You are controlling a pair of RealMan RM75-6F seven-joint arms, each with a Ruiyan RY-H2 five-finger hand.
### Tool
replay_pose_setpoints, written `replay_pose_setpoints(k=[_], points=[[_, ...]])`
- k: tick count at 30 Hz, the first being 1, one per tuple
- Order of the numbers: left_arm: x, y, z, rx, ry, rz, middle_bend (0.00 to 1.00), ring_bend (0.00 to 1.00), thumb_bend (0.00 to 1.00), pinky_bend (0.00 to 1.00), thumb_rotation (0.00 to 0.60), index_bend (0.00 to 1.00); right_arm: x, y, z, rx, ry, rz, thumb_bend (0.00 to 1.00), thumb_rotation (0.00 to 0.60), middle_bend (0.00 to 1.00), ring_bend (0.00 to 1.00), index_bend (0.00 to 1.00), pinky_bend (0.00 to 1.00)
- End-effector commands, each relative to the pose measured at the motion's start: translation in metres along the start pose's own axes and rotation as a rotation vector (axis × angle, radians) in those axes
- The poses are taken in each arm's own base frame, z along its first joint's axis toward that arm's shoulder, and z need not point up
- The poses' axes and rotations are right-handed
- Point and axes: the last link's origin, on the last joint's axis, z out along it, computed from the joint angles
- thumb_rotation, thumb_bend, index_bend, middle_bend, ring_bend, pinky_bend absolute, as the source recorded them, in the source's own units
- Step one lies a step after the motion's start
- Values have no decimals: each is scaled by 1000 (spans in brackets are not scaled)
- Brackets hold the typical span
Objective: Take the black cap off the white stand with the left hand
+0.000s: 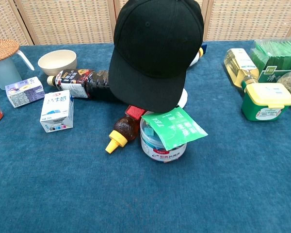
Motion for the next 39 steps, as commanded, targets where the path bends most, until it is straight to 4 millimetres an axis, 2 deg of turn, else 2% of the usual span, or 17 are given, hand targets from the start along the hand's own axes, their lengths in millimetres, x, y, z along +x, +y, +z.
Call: replay_pose_setpoints(k=[1,4,8,12,20,25,31,39], points=[[0,0,-1,-7,-4,0,0,0,90,42,600,0,1,1,0,1,0,4,5,600,0,0,32,3],[0,2,-1,-39,9,6,0,0,89,42,600,0,3,2,-1,0,5,10,5,600,0,0,33,3],[-7,1,14,-164,39,72,0,0,89,42,600,0,5,5,-1,-14,9,16,5,600,0,0,33,2],[-10,0,45,-342,102,125,0,0,97,42,600,0,6,5,0,-20,13,18,5,600,0,0,34,3],[-17,3,92,-591,191,252,0,0,91,42,600,0,6,4,0,-13,8,31,5,600,0,0,36,3],[-31,18,119,-755,222,360,0,0,77,42,600,0,7,4,-1,-3,3,47,5,600,0,0,39,3],[-46,34,141,-902,275,443,0,0,67,42,600,0,7,2,-3,8,0,47,5,600,0,0,42,3],[-72,55,156,-1004,238,606,0,0,67,42,600,0,6,3,-3,10,-17,42,5,600,0,0,43,2]])
